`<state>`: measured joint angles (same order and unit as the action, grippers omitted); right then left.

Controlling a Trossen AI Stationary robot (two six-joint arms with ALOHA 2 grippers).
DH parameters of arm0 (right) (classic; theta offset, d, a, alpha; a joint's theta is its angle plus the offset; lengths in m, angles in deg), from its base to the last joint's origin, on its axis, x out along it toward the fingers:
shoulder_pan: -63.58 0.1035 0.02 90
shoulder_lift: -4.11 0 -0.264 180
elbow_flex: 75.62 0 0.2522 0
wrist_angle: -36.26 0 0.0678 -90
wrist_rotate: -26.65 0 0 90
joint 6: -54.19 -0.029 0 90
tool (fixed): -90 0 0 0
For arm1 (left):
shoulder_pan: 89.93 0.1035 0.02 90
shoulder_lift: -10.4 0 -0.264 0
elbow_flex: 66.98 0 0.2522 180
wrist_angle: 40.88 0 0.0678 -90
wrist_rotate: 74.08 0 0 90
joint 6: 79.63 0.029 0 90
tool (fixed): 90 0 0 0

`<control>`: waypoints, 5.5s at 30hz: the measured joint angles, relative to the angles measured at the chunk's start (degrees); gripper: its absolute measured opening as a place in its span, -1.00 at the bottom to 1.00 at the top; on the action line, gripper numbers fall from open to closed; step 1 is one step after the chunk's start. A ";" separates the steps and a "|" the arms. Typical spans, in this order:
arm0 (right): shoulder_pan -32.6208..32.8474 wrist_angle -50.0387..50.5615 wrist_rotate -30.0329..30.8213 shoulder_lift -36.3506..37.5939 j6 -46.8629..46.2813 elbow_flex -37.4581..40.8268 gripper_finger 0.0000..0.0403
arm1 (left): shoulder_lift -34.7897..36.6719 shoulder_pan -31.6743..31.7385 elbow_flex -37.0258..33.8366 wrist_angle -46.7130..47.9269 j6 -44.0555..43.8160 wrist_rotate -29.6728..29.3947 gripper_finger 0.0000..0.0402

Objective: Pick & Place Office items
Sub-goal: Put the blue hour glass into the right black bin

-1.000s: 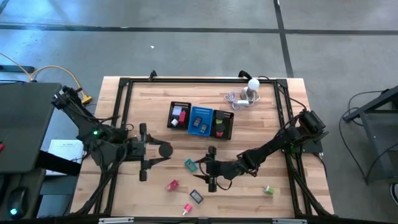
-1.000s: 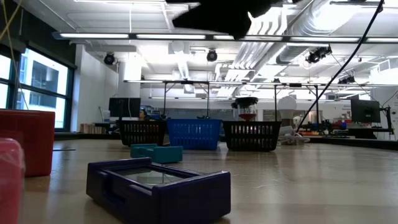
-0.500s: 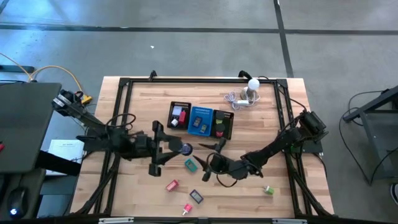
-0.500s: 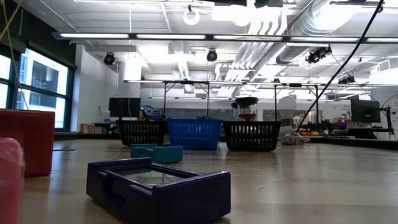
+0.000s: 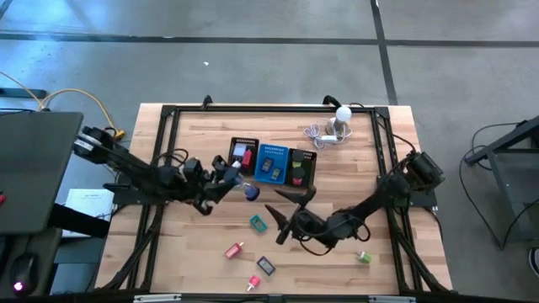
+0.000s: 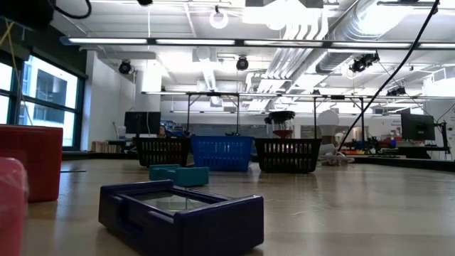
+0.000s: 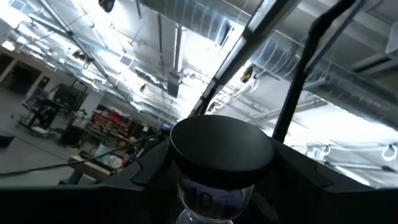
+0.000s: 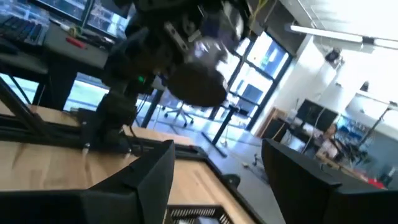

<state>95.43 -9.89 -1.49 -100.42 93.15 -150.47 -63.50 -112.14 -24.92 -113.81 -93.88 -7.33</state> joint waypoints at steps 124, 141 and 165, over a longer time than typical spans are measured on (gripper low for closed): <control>-7.45 -7.75 -0.39 -12.79 28.69 -15.66 0.56 | -3.83 4.67 0.57 -3.11 -4.60 5.39 -0.04; -6.82 -8.11 -3.31 -12.79 28.70 -15.66 0.56 | -3.83 4.67 0.57 -2.80 -4.62 5.51 -0.04; -6.34 -7.20 -3.81 -12.76 31.33 -15.66 0.15 | -3.79 3.52 0.55 -2.77 -3.12 5.55 -0.04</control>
<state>89.09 -17.09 -5.29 -113.18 124.47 -166.13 -67.29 -108.62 -24.37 -116.58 -96.99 -1.78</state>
